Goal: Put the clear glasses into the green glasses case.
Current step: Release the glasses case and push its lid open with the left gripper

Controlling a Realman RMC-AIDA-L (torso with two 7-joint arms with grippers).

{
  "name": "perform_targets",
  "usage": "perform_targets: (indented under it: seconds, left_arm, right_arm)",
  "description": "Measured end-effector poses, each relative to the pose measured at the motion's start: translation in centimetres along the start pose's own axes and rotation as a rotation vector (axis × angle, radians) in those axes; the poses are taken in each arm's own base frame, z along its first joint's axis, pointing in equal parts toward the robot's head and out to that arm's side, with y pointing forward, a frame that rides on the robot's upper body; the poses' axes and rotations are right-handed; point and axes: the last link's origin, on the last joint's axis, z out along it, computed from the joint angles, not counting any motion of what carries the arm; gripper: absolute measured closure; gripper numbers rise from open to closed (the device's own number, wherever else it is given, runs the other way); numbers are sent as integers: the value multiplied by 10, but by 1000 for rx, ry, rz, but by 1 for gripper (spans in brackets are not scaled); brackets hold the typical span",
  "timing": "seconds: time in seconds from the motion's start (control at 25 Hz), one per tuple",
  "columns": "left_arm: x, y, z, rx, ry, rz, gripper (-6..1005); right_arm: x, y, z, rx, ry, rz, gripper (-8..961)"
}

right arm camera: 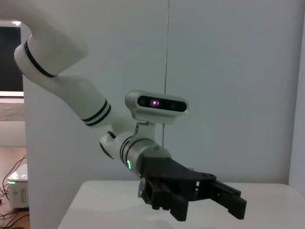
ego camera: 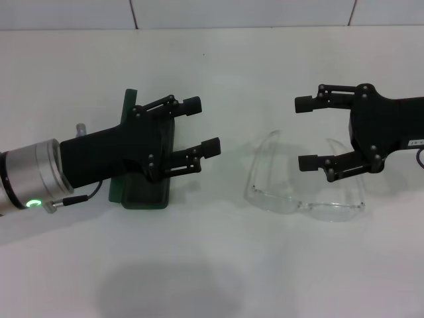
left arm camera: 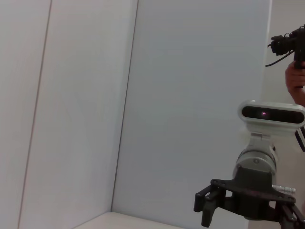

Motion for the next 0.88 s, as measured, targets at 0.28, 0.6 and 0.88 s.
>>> perform_targets:
  seconds: [0.28, 0.6, 0.88]
  left_arm:
    - [0, -2, -1, 3, -7, -1, 167]
    - [22, -35, -20, 114, -125, -128, 168]
    - [39, -58, -45, 305, -270, -267, 168]
  right_arm:
    - [0, 0, 1, 2, 4, -7, 67]
    - [-1, -2, 2, 5, 7, -13, 66]
    - [-3, -4, 2, 10, 10, -29, 68]
